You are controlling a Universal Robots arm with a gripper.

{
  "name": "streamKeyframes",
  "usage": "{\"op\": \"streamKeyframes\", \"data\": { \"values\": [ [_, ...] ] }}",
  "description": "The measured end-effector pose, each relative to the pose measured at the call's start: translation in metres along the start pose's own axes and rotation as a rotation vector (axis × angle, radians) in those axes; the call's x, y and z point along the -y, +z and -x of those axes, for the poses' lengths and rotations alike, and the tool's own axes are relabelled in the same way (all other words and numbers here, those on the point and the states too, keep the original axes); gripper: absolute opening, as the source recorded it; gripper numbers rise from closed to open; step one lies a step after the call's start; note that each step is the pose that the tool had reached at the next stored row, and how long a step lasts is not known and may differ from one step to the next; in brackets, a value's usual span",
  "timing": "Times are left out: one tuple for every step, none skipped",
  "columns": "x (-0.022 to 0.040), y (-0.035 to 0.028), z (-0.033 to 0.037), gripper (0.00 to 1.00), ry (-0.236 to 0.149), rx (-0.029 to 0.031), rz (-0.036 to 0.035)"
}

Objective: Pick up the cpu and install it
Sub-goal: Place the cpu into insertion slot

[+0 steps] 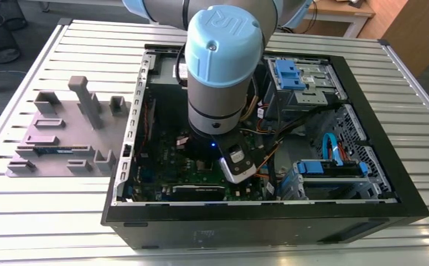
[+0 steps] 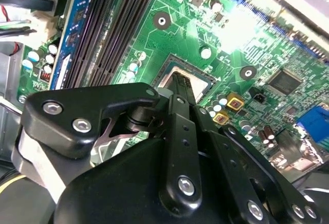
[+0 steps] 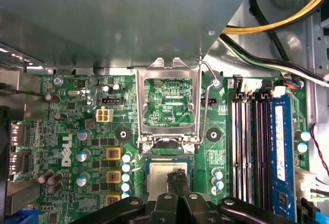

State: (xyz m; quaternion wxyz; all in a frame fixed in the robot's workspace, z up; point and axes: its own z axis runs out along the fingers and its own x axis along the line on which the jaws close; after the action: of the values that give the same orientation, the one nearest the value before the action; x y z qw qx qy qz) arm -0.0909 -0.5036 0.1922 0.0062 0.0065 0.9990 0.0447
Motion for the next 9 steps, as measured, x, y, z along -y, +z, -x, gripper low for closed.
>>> {"op": "streamKeyframes", "data": {
  "values": [
    [0.0001,0.0,0.0,0.11,0.0,0.0,-0.0002],
    [0.0001,-0.0001,0.0,0.11,0.0,0.0,-0.0002],
    [0.0001,-0.0001,0.0,0.11,0.0,0.0,-0.0002],
    [0.0001,0.0,0.0,0.11,0.0,-0.0001,-0.0002],
    [-0.0001,0.0001,0.0,0.11,0.0,0.0,-0.0003],
    [-0.0003,0.0001,0.0,0.11,0.0,0.0,-0.0003],
    [-0.0006,0.0001,0.0,0.11,0.0,0.0,-0.0002],
    [-0.001,0.0001,0.0,0.11,0.0,0.0,-0.0002],
    [-0.0014,0.0002,0.0,0.11,0.0,0.0,-0.0002]
  ]
}}
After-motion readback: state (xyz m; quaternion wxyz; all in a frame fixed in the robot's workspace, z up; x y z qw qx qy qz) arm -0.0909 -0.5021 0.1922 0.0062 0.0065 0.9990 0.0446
